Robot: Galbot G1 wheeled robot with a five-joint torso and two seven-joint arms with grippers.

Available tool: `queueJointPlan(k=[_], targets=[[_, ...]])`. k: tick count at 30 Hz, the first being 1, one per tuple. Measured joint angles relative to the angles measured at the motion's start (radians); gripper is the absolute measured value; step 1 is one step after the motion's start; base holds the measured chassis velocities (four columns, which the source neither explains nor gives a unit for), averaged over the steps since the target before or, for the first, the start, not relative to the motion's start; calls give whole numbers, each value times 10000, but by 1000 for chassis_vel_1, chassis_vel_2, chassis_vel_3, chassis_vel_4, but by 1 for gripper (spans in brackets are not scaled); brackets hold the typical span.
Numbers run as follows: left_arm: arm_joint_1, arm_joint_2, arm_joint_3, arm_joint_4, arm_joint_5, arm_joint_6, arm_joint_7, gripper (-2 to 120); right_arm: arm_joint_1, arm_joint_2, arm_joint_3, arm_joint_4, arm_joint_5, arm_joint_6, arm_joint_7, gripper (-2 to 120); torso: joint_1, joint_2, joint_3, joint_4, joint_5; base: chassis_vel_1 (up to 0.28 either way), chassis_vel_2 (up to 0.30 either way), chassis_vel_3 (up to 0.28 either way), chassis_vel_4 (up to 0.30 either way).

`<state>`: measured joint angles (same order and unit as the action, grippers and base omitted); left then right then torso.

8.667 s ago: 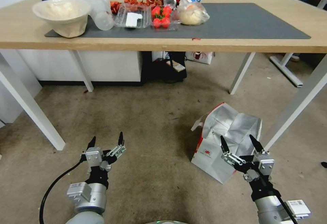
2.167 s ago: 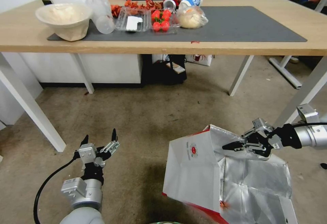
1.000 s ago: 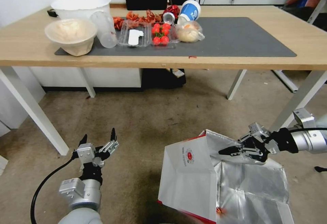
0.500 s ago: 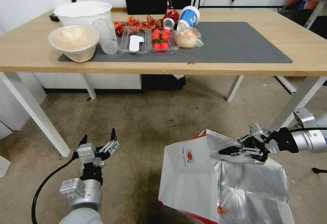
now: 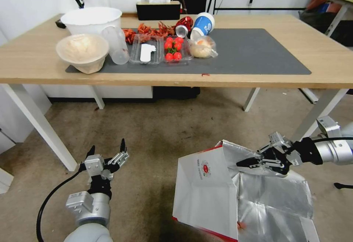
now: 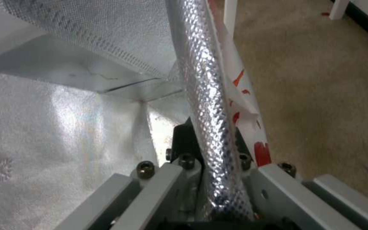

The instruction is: Pick up the food delivery bag from the floor and place it on the table.

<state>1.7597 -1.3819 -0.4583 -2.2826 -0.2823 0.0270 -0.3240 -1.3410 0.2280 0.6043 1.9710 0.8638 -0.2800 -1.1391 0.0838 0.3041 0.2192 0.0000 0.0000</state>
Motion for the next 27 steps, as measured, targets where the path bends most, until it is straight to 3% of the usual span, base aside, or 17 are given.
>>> queueJointPlan(k=[27], targets=[[39,-16,46,-43,26,-3,-17,100,-196,28,77,72,-206,63,-29,0,337,1048,710,0,1,0,0,0,0]])
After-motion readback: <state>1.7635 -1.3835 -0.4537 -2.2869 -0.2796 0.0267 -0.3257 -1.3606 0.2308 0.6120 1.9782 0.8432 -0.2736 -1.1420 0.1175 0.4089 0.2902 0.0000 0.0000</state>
